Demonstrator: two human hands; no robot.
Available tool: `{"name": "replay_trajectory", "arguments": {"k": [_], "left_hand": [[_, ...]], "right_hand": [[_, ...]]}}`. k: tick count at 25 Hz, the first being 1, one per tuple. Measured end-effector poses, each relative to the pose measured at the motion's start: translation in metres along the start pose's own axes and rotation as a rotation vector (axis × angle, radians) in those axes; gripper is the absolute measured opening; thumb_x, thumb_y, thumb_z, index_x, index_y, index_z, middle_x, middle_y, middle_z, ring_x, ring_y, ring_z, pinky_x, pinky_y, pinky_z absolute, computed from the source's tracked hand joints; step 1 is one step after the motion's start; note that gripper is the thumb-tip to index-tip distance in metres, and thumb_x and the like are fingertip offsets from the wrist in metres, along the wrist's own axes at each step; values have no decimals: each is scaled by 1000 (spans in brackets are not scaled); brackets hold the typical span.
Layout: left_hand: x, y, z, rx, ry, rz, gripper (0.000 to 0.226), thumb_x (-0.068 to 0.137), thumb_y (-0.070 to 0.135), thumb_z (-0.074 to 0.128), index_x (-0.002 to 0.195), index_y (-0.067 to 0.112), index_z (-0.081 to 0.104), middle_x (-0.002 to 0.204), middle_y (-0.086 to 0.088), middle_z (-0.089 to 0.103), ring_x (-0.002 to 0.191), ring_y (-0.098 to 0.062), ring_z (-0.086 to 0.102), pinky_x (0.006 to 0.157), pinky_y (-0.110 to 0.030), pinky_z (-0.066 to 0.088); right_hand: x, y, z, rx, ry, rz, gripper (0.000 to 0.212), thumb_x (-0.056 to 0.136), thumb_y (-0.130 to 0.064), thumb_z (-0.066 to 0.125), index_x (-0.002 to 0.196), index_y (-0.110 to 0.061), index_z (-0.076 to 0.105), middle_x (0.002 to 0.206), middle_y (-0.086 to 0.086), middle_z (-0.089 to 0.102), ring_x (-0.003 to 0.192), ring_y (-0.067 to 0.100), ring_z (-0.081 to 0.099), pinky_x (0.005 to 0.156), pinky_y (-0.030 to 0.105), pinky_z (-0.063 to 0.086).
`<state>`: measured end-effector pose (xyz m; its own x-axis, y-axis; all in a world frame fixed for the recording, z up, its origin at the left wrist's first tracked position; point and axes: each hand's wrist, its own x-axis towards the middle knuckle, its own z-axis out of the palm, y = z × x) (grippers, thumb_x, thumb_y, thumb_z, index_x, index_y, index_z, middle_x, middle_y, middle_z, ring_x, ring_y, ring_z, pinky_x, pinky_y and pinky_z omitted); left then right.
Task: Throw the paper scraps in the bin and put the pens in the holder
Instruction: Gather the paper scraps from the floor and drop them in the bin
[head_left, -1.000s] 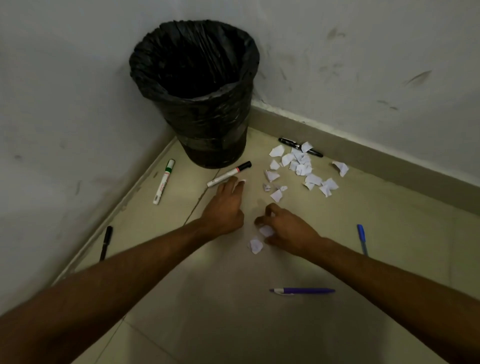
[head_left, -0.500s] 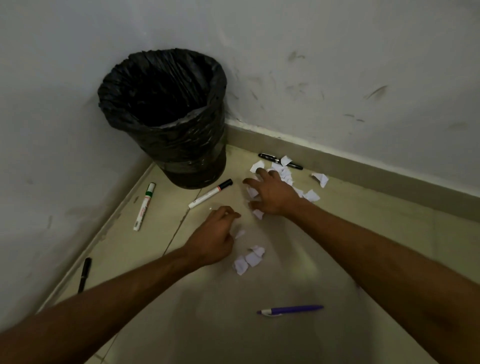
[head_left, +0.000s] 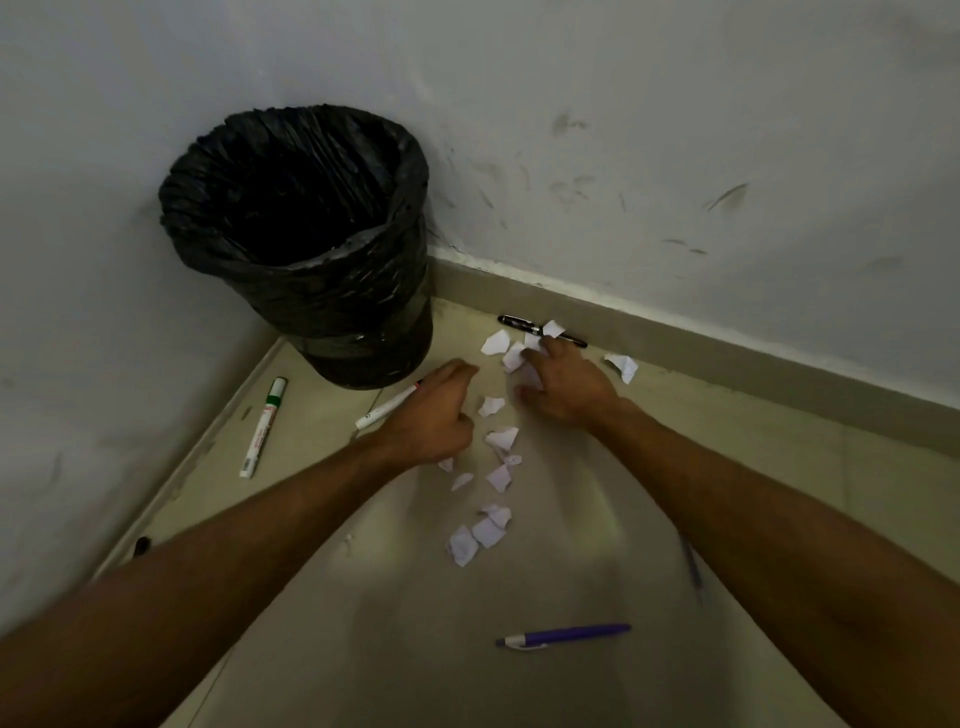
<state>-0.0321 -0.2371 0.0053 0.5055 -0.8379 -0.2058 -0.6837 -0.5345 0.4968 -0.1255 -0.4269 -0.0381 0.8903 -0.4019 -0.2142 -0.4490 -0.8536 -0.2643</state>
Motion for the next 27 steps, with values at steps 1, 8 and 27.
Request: {"name": "replay_trajectory", "arguments": {"k": [1, 8, 27], "left_hand": [[14, 4, 0, 7, 0, 6, 68, 82, 6, 59, 146, 9, 36, 149, -10, 39, 138, -27, 38, 112, -35, 36], [74, 7, 19, 166, -177, -87, 80, 90, 10, 52, 155, 8, 5, 164, -10, -1, 151, -26, 2, 122, -42, 15], [-41, 4, 17, 286, -337, 83, 75, 91, 21, 55, 154, 14, 15, 163, -9, 9, 149, -26, 13, 118, -42, 26]], "right_hand": [[0, 1, 6, -24, -37, 6, 64, 91, -49, 56, 146, -20, 37, 154, 16, 28, 138, 36, 33, 102, 48, 44], [-49, -6, 29, 12, -77, -186, 66, 90, -45, 59, 146, -16, 39, 153, 15, 34, 134, 37, 37, 103, 47, 43], [-67, 28, -5, 136, 211, 70, 44, 88, -15, 54, 133, -15, 55, 134, 11, 54, 119, 33, 49, 91, 44, 49]]}}
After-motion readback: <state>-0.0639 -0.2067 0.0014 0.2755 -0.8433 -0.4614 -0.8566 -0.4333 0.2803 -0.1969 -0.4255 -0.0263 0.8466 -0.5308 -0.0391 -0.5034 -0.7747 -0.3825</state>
